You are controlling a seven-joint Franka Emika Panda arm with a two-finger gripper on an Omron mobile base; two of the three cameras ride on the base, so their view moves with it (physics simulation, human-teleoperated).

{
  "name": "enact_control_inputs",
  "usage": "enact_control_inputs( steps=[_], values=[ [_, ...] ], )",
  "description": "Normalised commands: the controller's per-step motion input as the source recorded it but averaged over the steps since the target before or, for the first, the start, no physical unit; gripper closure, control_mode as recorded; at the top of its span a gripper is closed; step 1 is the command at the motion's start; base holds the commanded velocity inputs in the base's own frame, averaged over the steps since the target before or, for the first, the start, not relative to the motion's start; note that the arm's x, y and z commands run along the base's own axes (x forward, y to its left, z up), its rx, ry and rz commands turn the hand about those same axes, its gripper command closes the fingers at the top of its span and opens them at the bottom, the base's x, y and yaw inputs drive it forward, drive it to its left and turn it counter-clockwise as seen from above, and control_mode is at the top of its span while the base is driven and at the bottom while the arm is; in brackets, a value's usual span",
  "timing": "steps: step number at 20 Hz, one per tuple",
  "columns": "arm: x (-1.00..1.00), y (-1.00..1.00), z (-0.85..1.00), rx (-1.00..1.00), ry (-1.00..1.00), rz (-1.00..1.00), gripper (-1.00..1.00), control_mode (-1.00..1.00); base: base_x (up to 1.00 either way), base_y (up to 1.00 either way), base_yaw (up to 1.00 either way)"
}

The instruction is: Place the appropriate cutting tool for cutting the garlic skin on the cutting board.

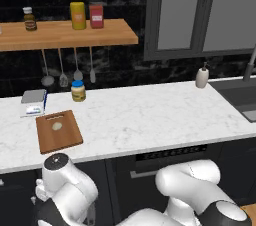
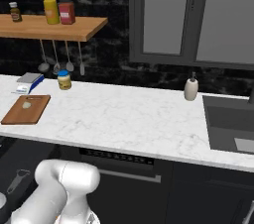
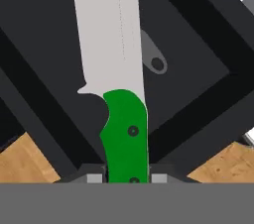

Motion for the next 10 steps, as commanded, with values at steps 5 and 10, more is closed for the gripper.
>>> enact_control_inputs(
  steps=[5, 10],
  values=[
    [-0.12, 0.00, 1.00, -0.14, -0.20, -0.17, 1.00, -1.00, 0.00, 0.00, 0.00],
    [0.34, 0.00, 1.00, -0.14, -0.12, -0.15, 1.00, -1.00, 0.00, 0.00, 0.00]
  ],
)
